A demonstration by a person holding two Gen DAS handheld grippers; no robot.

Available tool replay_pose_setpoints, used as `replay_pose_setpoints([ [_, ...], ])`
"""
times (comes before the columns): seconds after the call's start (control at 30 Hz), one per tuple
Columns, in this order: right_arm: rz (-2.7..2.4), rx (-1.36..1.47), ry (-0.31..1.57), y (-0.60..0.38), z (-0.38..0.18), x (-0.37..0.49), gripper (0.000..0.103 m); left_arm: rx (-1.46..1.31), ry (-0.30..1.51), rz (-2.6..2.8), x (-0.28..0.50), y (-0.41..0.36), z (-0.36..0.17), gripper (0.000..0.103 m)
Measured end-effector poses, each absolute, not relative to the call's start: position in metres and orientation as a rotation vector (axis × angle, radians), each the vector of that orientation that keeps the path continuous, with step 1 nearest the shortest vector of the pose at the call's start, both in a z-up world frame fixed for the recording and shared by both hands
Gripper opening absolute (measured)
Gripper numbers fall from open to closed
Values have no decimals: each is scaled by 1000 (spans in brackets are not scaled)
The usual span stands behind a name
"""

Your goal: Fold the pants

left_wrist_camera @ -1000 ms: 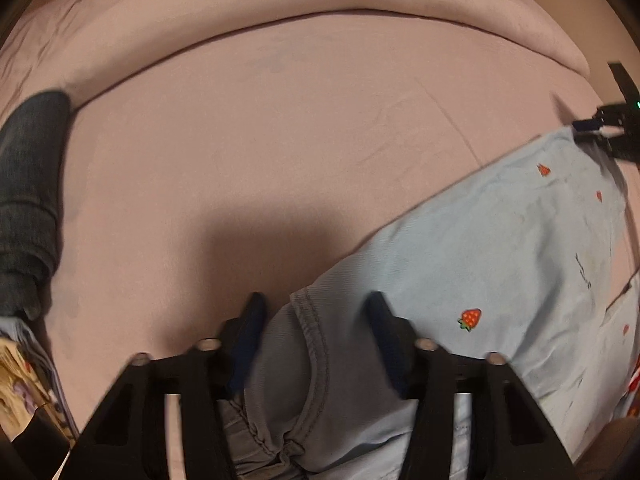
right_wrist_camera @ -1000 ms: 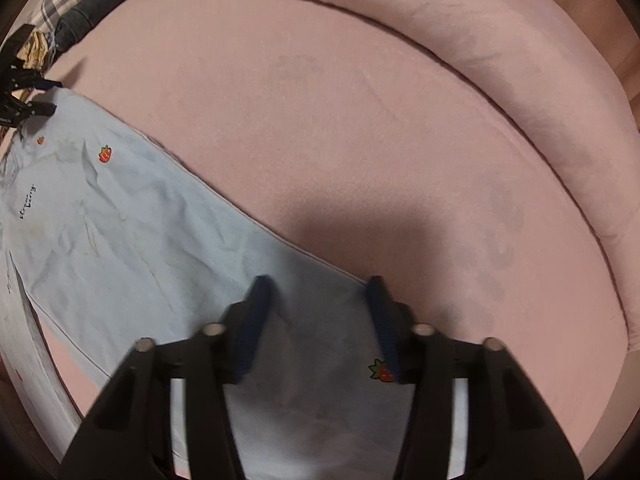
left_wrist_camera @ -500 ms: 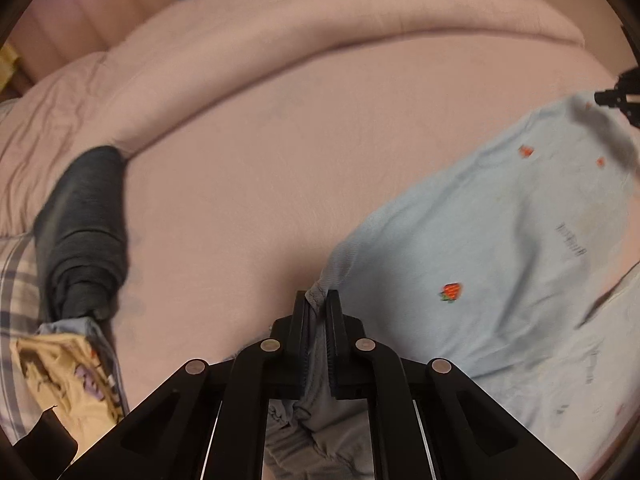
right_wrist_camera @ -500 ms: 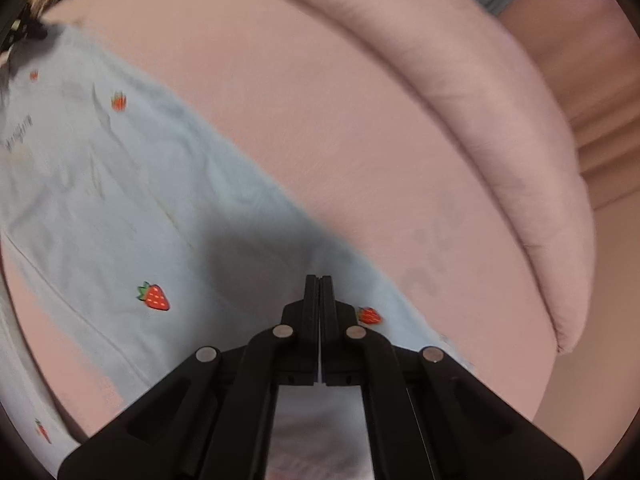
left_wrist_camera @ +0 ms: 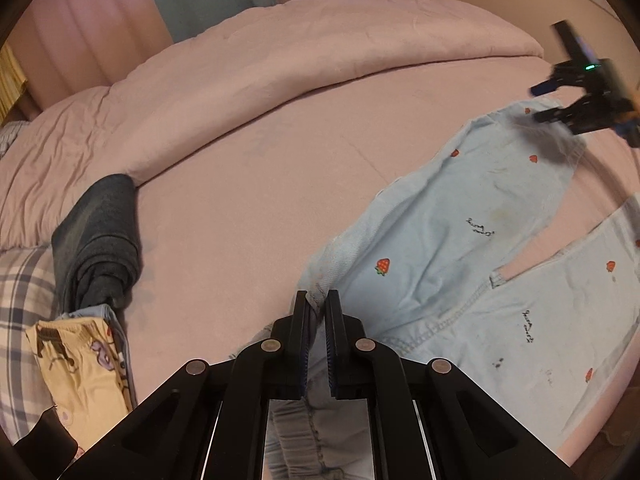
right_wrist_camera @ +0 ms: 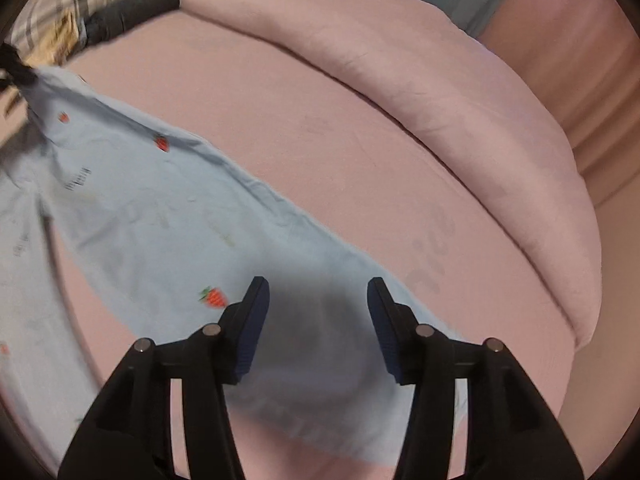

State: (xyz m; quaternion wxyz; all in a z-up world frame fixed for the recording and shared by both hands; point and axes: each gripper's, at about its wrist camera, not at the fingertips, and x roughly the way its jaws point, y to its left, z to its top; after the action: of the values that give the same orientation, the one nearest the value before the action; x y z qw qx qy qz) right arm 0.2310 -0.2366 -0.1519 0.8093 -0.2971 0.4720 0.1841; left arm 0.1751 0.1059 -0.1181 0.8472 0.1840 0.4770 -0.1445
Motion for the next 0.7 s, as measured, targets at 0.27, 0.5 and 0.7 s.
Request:
replay_pose_setpoints([
  [0.27,482,-863,1115,-210,-209,296,51,373,998,-336,159,106,-119,6],
  [0.5,576,-916,1168,-196,-213,297,3,366,996,-325,158,109,-116,6],
  [0.7,471,-920,1030,-198,-164,256,2,335,942,-294,140,116,-99,6],
])
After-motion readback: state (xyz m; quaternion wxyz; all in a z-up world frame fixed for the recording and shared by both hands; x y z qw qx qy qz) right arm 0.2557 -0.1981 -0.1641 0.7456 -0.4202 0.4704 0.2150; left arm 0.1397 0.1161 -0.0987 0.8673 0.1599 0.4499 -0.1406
